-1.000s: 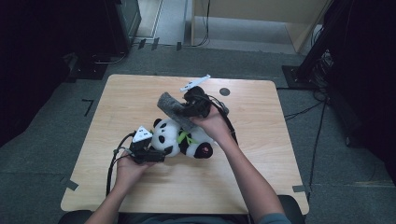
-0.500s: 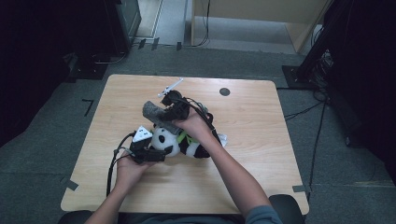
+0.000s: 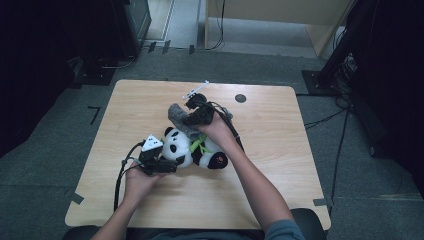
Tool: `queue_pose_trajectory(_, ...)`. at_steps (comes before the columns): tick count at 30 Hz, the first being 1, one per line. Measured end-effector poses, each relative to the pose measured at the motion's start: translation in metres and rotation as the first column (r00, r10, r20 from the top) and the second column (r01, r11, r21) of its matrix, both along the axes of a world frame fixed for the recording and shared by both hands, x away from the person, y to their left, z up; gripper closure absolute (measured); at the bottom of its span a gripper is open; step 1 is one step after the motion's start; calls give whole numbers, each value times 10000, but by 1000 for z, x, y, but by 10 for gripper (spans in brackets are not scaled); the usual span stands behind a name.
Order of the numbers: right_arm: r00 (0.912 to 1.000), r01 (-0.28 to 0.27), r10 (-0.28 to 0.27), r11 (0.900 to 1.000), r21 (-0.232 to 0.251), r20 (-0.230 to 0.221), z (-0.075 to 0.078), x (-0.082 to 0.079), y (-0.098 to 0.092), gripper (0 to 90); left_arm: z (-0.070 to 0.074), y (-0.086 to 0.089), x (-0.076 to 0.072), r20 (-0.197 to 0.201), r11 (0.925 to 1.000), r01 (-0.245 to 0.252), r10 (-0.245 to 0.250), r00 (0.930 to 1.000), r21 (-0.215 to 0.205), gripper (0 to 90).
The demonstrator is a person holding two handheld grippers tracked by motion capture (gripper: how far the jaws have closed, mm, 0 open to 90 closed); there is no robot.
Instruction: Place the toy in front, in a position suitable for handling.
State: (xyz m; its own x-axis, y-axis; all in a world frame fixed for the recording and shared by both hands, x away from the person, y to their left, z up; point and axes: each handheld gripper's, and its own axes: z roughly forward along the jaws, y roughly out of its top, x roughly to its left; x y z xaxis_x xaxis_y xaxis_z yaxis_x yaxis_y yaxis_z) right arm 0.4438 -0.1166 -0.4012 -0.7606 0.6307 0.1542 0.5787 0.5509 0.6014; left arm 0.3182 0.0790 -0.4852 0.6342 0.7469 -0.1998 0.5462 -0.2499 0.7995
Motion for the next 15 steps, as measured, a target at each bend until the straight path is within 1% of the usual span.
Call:
queue_pose_trajectory(5,9995,273,-271,9996,-90,167,4,1,-11,739,0,0,0,-33,10000,7,-7,10000,1,75)
queue_pose_trajectory(11,9988,462,-462,9989,7,188,8,3,-23,742,-1,0,1,-90,10000,0,0,10000,-24,75)
queue_pose_trajectory(15,9968,742,-743,9972,40,286,14,4,-34,745,-1,0,1,-109,10000,-8,8,9999,-35,75)
